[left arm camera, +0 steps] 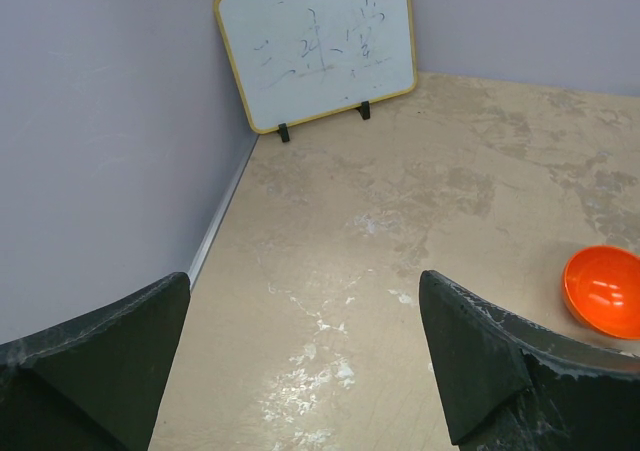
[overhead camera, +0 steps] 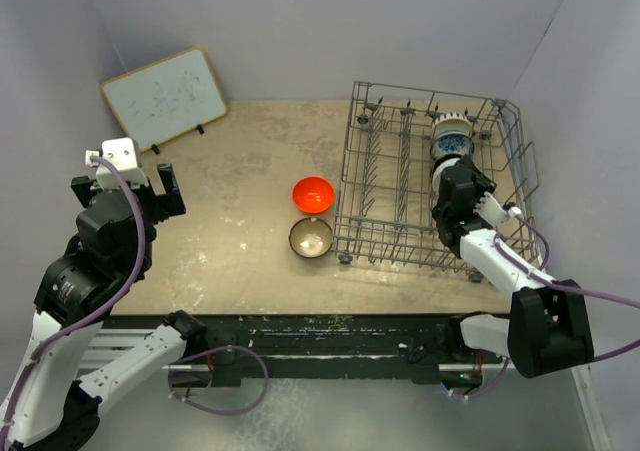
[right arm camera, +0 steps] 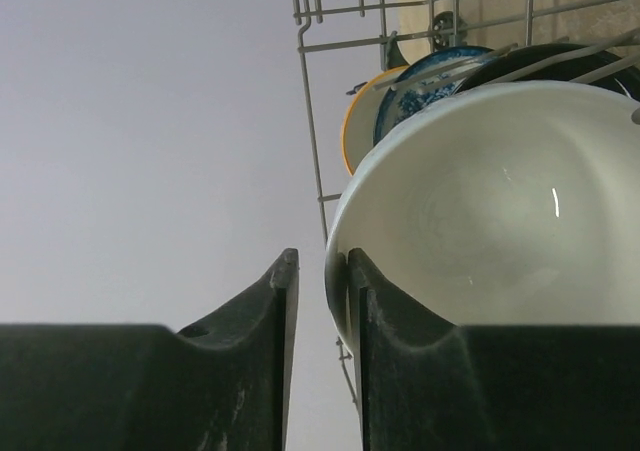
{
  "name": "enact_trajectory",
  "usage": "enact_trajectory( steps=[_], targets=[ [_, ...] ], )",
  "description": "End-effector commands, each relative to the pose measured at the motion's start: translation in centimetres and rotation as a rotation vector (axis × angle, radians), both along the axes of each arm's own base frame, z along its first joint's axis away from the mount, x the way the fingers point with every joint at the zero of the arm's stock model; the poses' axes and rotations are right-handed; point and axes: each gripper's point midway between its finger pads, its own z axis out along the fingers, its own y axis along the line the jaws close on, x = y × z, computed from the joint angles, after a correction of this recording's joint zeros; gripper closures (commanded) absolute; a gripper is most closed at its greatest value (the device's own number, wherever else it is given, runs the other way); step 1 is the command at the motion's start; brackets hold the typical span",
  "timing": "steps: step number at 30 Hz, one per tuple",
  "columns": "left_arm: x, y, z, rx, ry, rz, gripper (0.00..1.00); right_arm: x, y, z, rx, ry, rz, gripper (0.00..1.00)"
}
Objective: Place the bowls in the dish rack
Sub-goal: Place the bowl in the dish rack.
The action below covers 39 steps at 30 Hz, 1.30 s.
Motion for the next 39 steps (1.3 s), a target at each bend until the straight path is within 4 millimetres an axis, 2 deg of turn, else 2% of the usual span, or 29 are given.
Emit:
enact_trajectory(
  steps=[1,10,15,21,25,39],
  targets=[
    [0.4,-0.3,0.6,0.0,-0.024,-0.012,0.01,-0.5,0.0,-1.0,0.024,0.003,-0.002,0.69],
    [0.1,-0.4,0.9,-0.013,-0.035,-0.026,0.01,-0.8,0.8,-0.8,0.053,0.018,0.057,0.48],
    [0.0,-0.6,1.3,-0.028,-0.043,-0.043,0.01,-1.5,0.9,-0.9,0.06,0.048,0.065,0.23],
    [0.0,-0.8,1.8,-0.035,-0.054,-0.058,0.01,-2.3,1.0,-0.5,0.071,0.045,0.08,0.14],
    [-0.1,-0.8,2.1,-0.04,-0.062,-0.06,0.01,-2.6,1.1,0.4,0.1,0.052,0.082,0.01],
    [0.1,-1.2,1.7,-0.038,-0.051,-0.078,0.01,-3.3,1.8,0.7,0.108,0.092,0.13,0.0]
  ],
)
